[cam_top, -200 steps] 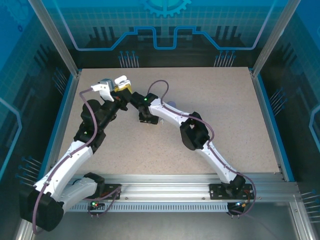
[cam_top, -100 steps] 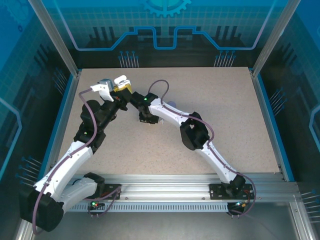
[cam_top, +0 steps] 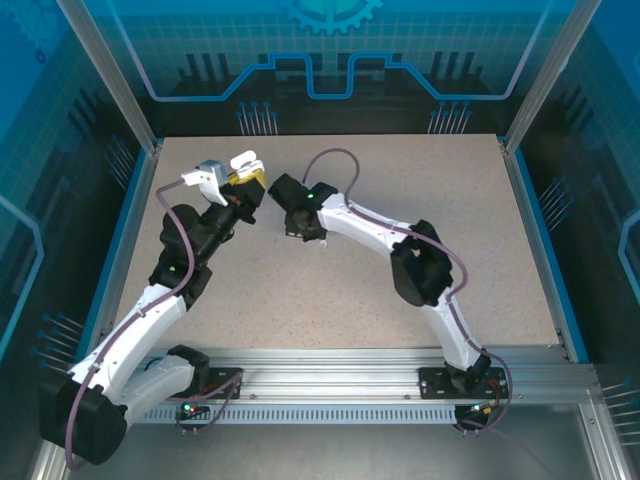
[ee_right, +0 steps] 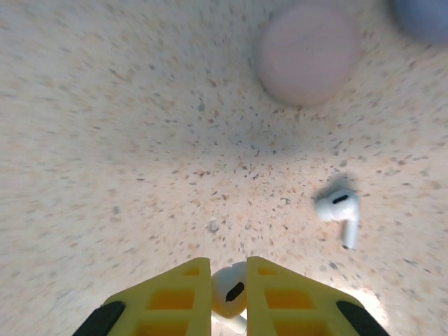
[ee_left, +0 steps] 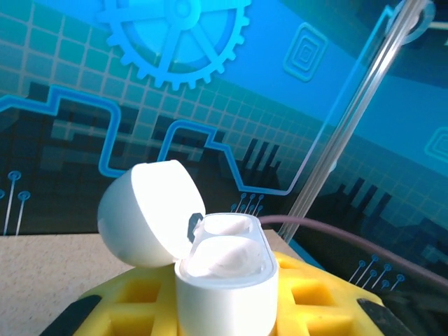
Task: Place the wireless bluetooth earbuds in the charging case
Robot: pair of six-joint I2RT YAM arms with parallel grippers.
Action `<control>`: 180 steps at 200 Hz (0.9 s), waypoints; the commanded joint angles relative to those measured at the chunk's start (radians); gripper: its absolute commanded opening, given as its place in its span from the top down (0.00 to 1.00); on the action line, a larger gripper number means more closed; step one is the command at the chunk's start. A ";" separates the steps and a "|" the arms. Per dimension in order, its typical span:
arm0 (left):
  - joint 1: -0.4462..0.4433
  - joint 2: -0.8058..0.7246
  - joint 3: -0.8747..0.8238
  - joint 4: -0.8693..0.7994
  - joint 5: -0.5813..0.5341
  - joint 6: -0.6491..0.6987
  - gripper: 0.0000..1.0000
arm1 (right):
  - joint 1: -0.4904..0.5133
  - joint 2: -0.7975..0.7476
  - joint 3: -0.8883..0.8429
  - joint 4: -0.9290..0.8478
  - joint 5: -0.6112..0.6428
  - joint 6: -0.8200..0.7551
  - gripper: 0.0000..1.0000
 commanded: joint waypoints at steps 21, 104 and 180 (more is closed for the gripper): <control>-0.055 0.034 -0.001 0.122 0.053 0.117 1.00 | -0.058 -0.269 -0.183 0.124 0.055 -0.063 0.86; -0.155 0.144 -0.010 0.133 -0.007 0.148 1.00 | -0.130 -0.618 -0.469 0.205 0.040 -0.160 0.85; -0.207 0.147 -0.017 0.102 -0.033 0.150 1.00 | -0.145 -0.700 -0.829 0.185 0.103 -0.095 0.85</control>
